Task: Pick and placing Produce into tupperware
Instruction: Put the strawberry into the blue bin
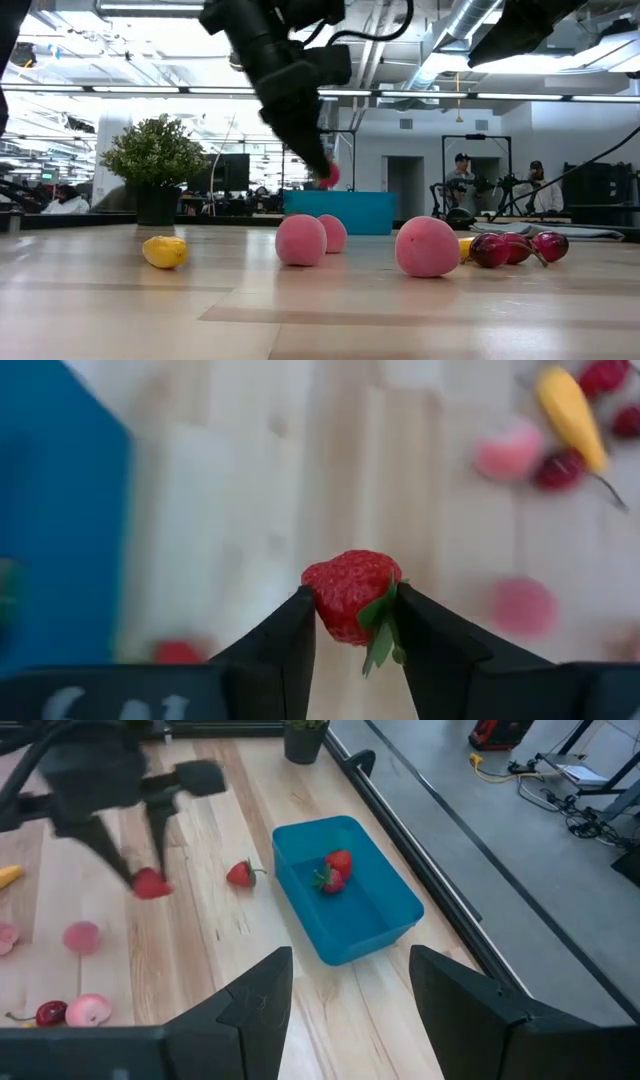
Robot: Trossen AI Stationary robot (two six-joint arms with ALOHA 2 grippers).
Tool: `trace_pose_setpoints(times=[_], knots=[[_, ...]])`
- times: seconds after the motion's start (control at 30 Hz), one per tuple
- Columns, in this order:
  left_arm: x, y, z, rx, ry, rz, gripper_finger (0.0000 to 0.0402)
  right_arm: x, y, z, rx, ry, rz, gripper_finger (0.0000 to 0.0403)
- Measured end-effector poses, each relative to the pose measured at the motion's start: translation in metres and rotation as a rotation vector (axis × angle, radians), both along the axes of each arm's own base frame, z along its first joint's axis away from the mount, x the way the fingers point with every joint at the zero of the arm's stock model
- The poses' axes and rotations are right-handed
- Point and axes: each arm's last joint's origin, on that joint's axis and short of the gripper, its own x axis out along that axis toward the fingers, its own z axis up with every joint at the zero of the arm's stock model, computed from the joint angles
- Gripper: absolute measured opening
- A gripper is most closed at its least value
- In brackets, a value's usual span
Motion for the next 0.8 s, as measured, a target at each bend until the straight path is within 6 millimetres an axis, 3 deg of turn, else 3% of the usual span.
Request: trace_pose_setpoints(times=[0.4,0.63,0.8], knots=[[0.013,0.095,0.055,0.185,-0.119,0.081,0.0115,0.000,0.000,0.000,0.000,0.002,0.000,0.0225],[0.004,0.134,0.053,0.163,-0.109,0.132,0.0115,0.000,0.000,0.000,0.000,0.002,0.000,0.0225],[0.008,0.149,0.036,0.140,-0.095,0.150,0.0115,0.000,0.000,0.000,-0.004,0.003,0.003,0.0225]])
